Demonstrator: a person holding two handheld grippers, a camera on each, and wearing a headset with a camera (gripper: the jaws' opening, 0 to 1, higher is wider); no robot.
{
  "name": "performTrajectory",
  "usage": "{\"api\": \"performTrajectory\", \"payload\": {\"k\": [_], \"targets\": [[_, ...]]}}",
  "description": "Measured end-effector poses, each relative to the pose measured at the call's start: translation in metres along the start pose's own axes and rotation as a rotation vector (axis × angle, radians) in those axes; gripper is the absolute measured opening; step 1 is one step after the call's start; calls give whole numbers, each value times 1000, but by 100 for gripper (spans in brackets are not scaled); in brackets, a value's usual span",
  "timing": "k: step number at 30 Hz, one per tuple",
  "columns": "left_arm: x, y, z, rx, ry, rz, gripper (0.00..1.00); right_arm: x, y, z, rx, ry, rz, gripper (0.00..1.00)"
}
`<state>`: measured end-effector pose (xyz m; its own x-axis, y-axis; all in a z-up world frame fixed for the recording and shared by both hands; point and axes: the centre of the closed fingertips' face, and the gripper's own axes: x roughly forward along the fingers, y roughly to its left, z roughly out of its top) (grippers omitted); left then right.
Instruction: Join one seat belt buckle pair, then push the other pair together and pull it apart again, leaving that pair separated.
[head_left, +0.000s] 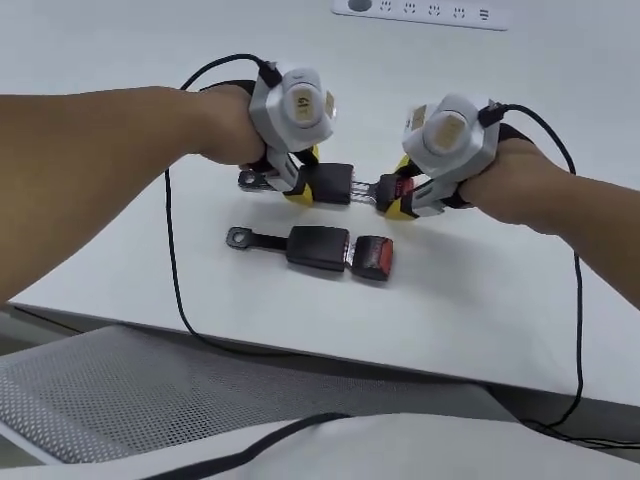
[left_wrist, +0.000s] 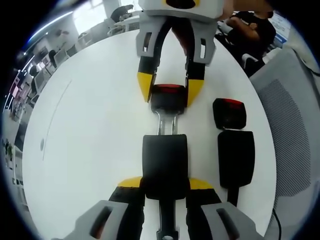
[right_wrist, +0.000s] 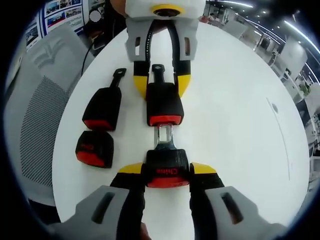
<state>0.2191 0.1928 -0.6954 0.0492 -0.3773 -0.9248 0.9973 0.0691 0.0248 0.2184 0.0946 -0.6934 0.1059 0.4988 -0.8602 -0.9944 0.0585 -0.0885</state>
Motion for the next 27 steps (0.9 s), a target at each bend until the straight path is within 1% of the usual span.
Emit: {"api": "performTrajectory", "payload": {"k": [1, 4, 7, 8, 13, 17, 18, 19, 23, 27], "targets": [[1, 0, -1, -3, -1, 0, 31, -2, -1, -2, 10, -7, 0, 33], [1, 0, -1, -3, -1, 3, 31, -11, -1, -15, 20, 11, -10, 33], [2, 0, 0, 0, 4, 0, 31, -17, -5, -31, 26, 30, -14, 33], [2, 0, 0, 0, 4, 0, 31, -18, -5, -33, 31, 35, -15, 34], [1, -3, 1, 3, -4, 2, 32, -31, 0, -55, 39, 67, -12, 34], [0, -3, 3, 10, -3, -1, 32, -40, 1, -72, 43, 94, -16, 34], [0, -3, 3, 11, -3, -1, 32, -41, 1, -73, 43, 96, -17, 34], [-1, -3, 3, 17, -2, -2, 32, -43, 0, -80, 50, 105, -21, 34], [-2, -2, 3, 16, 6, 4, 32, -47, 1, -86, 69, 113, -29, 34], [-1, -2, 3, 37, 16, 7, 32, -49, 2, -85, 73, 112, -43, 35]]}}
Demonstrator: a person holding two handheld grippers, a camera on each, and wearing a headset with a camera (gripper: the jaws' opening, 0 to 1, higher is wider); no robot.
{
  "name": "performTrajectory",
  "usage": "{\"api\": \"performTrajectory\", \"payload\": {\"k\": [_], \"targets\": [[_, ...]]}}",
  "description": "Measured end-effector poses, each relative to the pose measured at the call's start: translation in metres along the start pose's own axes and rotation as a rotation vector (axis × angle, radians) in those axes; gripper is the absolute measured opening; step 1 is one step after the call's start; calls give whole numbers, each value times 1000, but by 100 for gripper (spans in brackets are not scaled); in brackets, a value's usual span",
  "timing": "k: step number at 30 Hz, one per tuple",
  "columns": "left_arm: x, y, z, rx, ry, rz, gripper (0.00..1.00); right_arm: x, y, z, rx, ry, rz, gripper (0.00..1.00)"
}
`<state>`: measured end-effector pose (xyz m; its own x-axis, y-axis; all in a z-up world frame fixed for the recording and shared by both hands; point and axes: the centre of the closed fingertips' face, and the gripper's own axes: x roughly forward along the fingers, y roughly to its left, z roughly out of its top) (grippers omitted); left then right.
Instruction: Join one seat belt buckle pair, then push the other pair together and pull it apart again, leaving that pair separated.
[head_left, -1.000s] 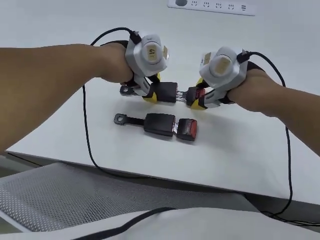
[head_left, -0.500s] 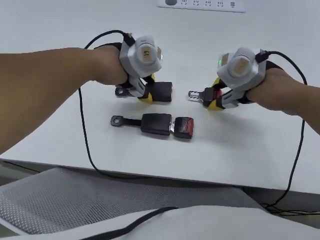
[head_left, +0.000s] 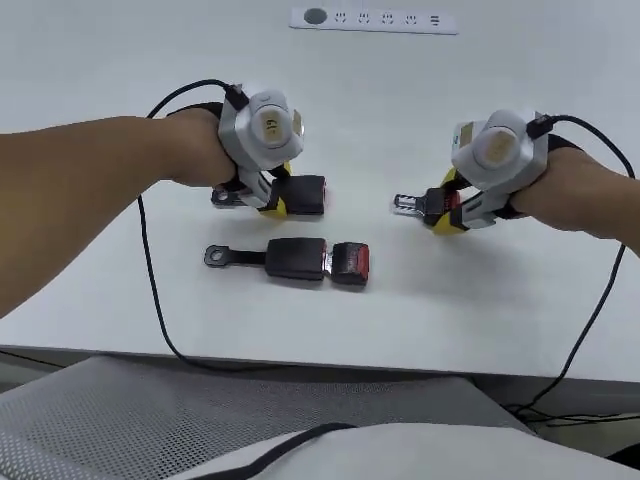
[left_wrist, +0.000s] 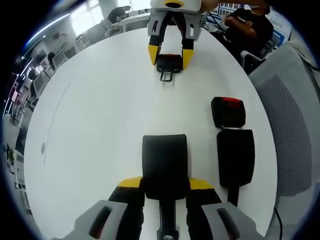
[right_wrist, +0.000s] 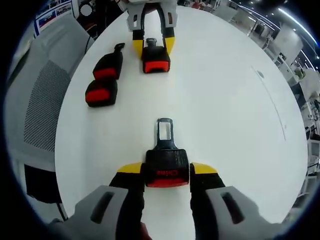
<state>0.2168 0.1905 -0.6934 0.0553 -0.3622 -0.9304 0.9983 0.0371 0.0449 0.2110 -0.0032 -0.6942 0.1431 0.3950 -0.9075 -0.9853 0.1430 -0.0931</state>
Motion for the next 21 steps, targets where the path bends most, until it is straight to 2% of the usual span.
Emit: {"api": "performTrajectory", "payload": {"k": [5, 9, 11, 12, 13, 14, 16, 18, 20, 21], "targets": [[-1, -1, 1, 16, 12, 11, 32, -1, -2, 1, 0, 2, -8, 37], [-2, 0, 1, -11, 13, 19, 33, -5, -6, 2, 18, -1, -53, 41], [-3, 1, 1, -18, 0, 34, 35, -5, -7, 0, 26, -2, -61, 43], [-5, 2, -5, -115, -7, 52, 38, -7, -6, 0, 48, -15, -70, 44], [-7, 0, -4, -142, -27, 49, 39, -9, -5, 0, 64, -28, -77, 44], [-10, -1, 1, -143, -59, 62, 39, -14, -4, 2, 94, -57, -86, 44], [-20, 0, -4, -144, -68, 93, 41, -24, -1, 5, 128, -84, -101, 46], [-29, -2, -7, -172, -86, 118, 43, -31, 2, 9, 168, -123, -110, 48], [-37, -7, -8, -215, -144, 149, 47, -35, 5, 16, 231, -204, -127, 46], [-41, -11, -8, -223, -163, 160, 49, -39, 7, 19, 255, -219, -131, 47]]}}
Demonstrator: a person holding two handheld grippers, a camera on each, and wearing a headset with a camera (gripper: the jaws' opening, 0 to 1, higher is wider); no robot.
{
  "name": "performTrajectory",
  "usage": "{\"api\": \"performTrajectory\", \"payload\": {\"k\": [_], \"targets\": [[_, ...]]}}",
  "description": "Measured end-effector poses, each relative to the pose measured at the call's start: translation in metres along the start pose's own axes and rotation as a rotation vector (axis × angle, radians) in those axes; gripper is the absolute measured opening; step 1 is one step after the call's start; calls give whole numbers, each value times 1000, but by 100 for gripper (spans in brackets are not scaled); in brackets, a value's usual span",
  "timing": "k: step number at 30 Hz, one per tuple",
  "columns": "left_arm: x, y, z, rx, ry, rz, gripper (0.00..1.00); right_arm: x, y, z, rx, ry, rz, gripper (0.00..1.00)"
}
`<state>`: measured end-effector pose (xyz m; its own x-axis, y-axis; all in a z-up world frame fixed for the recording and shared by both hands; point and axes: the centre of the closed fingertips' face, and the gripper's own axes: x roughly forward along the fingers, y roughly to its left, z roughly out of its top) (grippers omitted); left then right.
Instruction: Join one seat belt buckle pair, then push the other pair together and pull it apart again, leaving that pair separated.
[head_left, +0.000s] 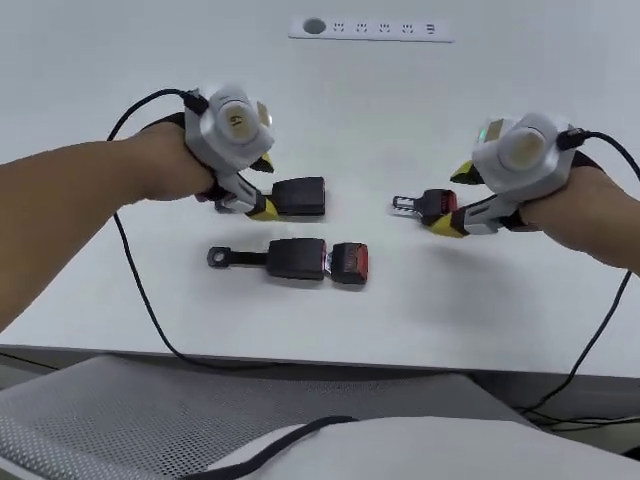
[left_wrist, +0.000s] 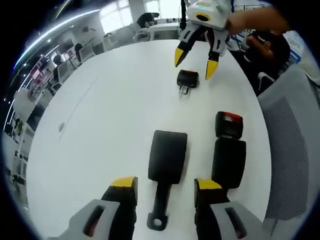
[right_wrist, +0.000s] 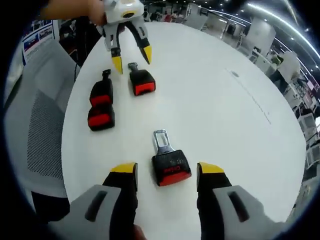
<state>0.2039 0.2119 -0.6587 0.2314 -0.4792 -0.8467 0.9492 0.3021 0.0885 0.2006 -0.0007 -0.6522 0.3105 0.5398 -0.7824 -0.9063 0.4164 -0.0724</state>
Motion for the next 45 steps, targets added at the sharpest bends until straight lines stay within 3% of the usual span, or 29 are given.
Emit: {"api": "performTrajectory", "payload": {"k": [2, 4, 8, 13, 20, 23, 28, 31, 34, 37, 41, 45], "targets": [[-9, -3, 0, -74, -49, 47, 55, -5, 6, 1, 12, -18, -12, 50], [-15, -11, 2, -133, -96, 56, 56, -8, 14, 1, 25, -30, -12, 52], [-30, -37, 5, -140, -139, 81, 63, -12, 31, 0, 53, -67, -30, 62], [-49, -49, 5, -196, -194, 111, 68, -21, 51, 4, 61, -92, -32, 70], [-71, -61, -24, -264, -196, 147, 71, -37, 62, 2, 108, -130, -56, 82], [-78, -64, -37, -310, -200, 169, 76, -44, 68, 1, 157, -148, -62, 87], [-87, -79, -57, -315, -200, 194, 90, -50, 73, -4, 185, -179, -83, 94], [-94, -80, -66, -337, -231, 211, 97, -50, 73, -11, 216, -178, -95, 100], [-100, -76, -75, -403, -246, 236, 100, -52, 74, -13, 228, -182, -103, 100], [-102, -73, -92, -452, -212, 263, 100, -54, 77, -12, 236, -194, -104, 100], [-108, -75, -85, -467, -241, 281, 100, -53, 74, -13, 274, -203, -120, 100], [-109, -73, -84, -467, -267, 303, 100, -56, 74, -4, 276, -231, -137, 100]]}}
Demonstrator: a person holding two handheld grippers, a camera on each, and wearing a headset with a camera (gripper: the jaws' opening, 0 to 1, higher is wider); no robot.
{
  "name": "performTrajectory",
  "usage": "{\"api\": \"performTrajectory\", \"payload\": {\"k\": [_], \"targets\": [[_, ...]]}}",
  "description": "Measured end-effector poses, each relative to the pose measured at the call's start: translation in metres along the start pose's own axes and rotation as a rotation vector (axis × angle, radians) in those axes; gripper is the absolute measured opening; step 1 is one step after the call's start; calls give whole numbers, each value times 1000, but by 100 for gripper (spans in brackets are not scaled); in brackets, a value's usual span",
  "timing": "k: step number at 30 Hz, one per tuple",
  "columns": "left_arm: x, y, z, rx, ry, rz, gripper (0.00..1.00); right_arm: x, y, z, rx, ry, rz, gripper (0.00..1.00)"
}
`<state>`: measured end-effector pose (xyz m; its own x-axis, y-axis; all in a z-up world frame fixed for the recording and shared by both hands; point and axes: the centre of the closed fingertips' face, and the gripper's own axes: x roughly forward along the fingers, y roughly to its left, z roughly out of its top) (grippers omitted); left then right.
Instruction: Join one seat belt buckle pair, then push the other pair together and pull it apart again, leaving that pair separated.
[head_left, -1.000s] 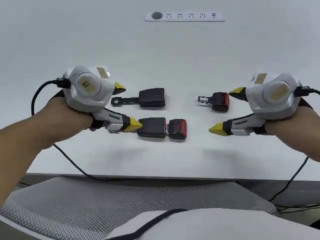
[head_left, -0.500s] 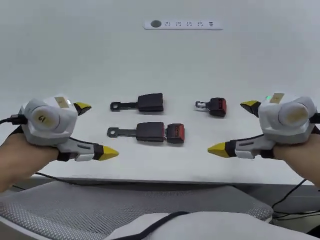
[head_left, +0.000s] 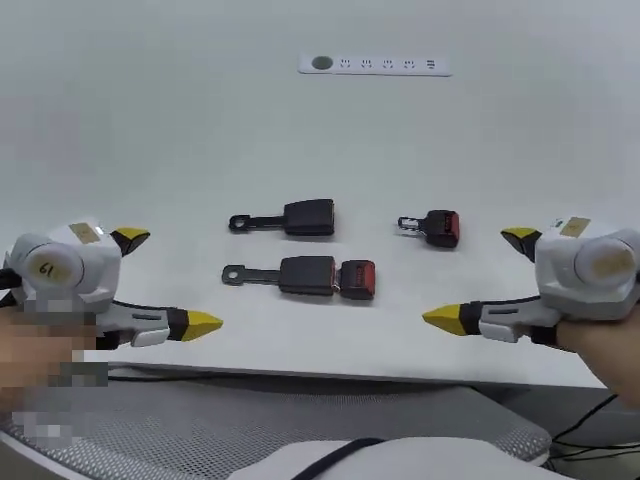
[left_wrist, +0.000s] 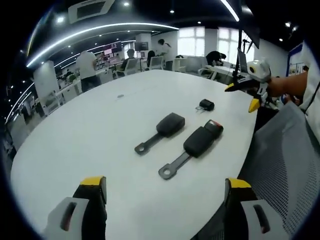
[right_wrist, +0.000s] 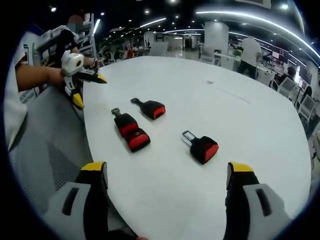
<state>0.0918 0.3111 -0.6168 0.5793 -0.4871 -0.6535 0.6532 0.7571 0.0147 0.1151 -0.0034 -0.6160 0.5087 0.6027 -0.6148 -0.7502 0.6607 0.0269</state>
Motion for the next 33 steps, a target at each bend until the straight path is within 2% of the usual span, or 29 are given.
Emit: {"api": "performTrajectory", "payload": {"k": [2, 4, 9, 14, 18, 22, 28, 33], "targets": [[1, 1, -1, -11, -7, 2, 100, 1, 1, 1, 5, -4, 4, 100], [0, -2, 2, -13, -16, 9, 100, 2, 4, 3, 0, -3, 9, 100], [0, 2, 1, -14, -25, 25, 99, 2, 7, 5, -5, -4, 13, 100], [2, 5, -3, -15, -30, 12, 98, 2, 8, 4, -12, 0, 14, 100], [4, 3, -3, -22, -36, -1, 98, 0, 8, 3, -6, -1, 9, 100], [5, -5, -5, -11, -18, -17, 98, -1, 4, 2, 4, -7, -2, 100], [6, -8, -7, -4, -18, -34, 98, 1, 3, -3, 14, -7, -13, 99], [5, -2, -5, -31, -36, -26, 98, 5, 7, -6, 30, 2, -27, 98]]}}
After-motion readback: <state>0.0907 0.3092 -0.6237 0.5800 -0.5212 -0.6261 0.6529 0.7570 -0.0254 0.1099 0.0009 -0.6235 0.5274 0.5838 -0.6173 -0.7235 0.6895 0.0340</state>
